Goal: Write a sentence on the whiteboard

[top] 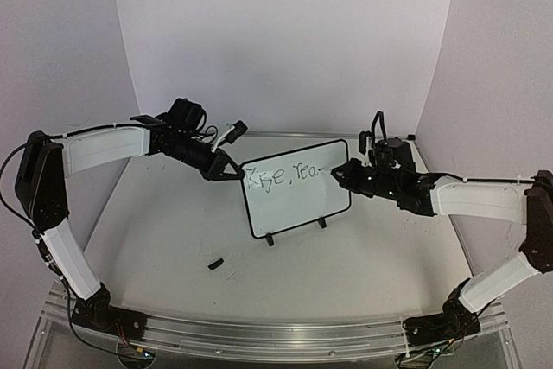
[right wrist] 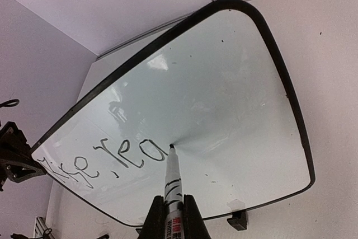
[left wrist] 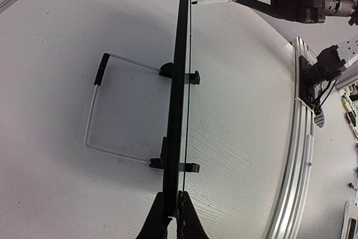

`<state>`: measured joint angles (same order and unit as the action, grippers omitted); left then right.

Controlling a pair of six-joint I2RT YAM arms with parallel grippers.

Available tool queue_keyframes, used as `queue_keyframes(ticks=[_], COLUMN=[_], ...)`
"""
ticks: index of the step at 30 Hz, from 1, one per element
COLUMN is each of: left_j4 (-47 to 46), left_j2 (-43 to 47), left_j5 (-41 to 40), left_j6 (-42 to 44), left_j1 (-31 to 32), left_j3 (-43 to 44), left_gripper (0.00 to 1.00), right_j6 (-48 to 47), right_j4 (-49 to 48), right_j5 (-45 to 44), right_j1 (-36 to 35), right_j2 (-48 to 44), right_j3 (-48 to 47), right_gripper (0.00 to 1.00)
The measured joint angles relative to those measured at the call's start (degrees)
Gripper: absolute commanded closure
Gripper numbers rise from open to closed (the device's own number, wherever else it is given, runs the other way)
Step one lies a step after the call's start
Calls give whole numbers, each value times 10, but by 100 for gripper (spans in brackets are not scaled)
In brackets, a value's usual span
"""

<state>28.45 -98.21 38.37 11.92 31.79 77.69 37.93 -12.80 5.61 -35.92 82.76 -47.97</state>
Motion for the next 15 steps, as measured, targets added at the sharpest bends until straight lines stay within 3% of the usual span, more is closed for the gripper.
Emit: queue_keyframes(ticks=[15], left_j4=[1], left_j2=[0], left_j5=[-1], left_j6=[1], left_j1=[2], left_j3=[2], left_gripper=[100], right_j6=[-2], right_j4=[0], right_j5=[-12], right_j1=[0], right_j2=[-18], right_j3=[0], right_gripper=[100])
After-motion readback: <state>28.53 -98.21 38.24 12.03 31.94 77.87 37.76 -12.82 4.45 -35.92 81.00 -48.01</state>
